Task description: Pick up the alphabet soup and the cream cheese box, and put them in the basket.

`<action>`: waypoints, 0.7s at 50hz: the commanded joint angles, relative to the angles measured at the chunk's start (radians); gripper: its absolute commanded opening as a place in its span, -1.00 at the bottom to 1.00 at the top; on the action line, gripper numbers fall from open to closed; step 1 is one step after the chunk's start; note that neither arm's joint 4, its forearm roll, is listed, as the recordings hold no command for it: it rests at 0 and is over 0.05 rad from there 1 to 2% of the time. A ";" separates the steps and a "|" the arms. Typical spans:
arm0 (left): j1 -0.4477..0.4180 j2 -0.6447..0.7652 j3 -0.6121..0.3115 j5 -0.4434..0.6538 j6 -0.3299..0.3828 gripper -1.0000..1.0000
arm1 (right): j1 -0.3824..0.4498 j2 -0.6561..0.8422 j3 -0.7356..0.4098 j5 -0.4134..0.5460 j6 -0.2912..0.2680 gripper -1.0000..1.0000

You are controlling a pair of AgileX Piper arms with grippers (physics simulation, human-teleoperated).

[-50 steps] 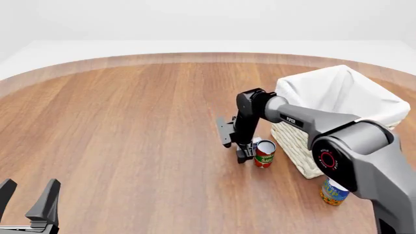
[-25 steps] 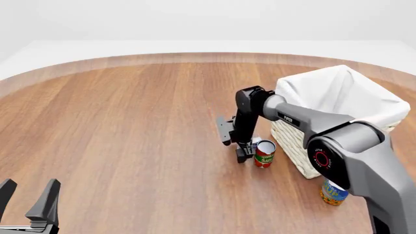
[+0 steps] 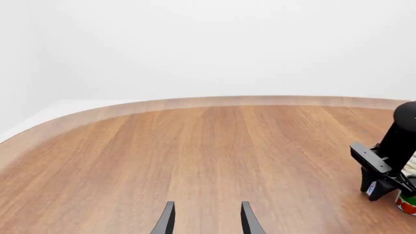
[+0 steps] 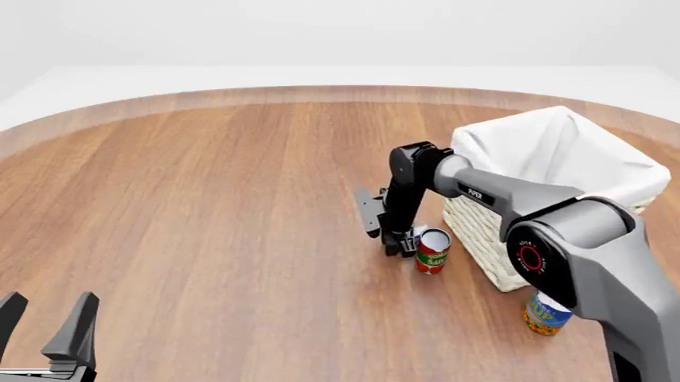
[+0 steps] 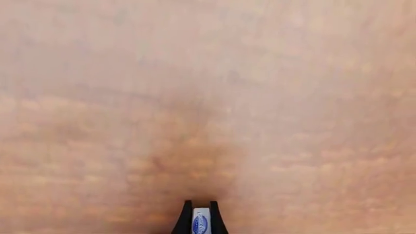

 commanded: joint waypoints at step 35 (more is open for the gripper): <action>0.000 0.000 0.000 0.000 0.000 1.00 | -0.031 0.068 -0.022 -0.107 -0.118 -1.00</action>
